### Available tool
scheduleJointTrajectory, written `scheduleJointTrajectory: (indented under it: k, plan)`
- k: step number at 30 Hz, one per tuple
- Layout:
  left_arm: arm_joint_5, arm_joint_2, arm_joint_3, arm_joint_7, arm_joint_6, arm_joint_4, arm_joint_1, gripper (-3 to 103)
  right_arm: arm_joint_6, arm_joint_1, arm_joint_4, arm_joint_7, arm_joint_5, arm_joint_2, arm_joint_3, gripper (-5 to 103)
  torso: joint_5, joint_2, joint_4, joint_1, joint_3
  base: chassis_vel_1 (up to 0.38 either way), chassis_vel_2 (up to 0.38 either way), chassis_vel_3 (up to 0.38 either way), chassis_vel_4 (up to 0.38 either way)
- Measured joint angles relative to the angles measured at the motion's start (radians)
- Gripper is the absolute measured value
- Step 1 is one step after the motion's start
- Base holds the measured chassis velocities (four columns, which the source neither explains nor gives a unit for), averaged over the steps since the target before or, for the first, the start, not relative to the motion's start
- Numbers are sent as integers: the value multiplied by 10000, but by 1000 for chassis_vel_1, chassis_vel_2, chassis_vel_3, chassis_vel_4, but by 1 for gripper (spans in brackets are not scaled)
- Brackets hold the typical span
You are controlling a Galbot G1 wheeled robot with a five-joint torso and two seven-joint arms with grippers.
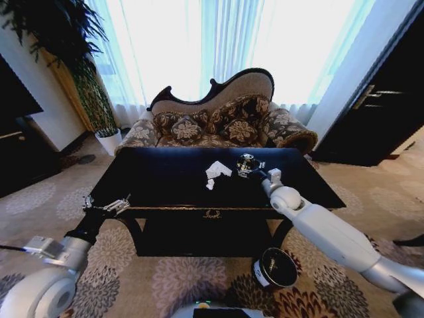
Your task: Move to the front of the table and place the trash on the table into the trash bin.
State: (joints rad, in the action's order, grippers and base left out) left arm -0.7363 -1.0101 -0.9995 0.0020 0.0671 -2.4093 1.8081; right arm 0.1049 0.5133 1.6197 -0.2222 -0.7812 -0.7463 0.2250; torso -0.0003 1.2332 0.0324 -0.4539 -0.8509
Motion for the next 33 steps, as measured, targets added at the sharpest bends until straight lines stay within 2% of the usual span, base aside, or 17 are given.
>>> scheduleJointTrajectory:
  k: [2,3,7,9,12,14,17,18,21,23,25,31,33]
  plan:
    - [0,0,0,0,0,0,0,100,-23,-58,-37,-32,184,-88,82,85,0,0,0,0,0,0,0,0,0]
    - [0,0,0,0,0,0,0,100,-23,-58,-37,-32,184,-88,82,85,0,0,0,0,0,0,0,0,0]
    - [0,0,0,0,0,0,0,100,-30,-17,121,-69,346,-145,140,63,0,0,1,1,0,0,0,0,0]
    - [0,0,0,-1,0,0,0,100,-30,15,140,-73,352,-149,133,63,0,0,0,0,0,0,0,0,0]
    - [0,0,0,0,0,0,0,100,-37,142,149,-77,411,-134,-30,47,0,0,1,0,0,0,0,0,0]
    - [0,0,0,0,-1,1,0,100,-40,158,151,-78,418,-131,-51,47,0,0,2,0,0,0,0,0,0]
    - [0,0,0,0,0,0,0,100,-56,302,214,-78,445,-97,-231,31,1,0,2,0,0,0,0,0,0]
    - [0,0,0,0,0,0,0,100,-56,302,214,-78,445,-97,-231,31,1,0,2,0,0,0,0,0,0]
    - [0,0,0,0,0,0,0,100,-65,412,308,-100,451,-45,-356,15,1,0,1,0,0,0,0,0,0]
    - [0,0,0,0,0,1,0,100,-66,441,336,-109,445,-21,-395,15,1,0,0,0,0,0,0,0,0]
    - [0,0,0,0,0,1,0,100,-74,556,450,-121,412,81,-545,2,1,0,2,0,0,0,0,0,0]
    - [0,0,0,0,0,0,0,100,-76,833,806,-195,281,198,-912,0,1,0,1,0,0,0,0,0,0]
    - [0,0,0,0,0,0,0,100,-54,1181,1173,-271,100,277,-1365,0,0,0,0,0,0,0,0,0,0]
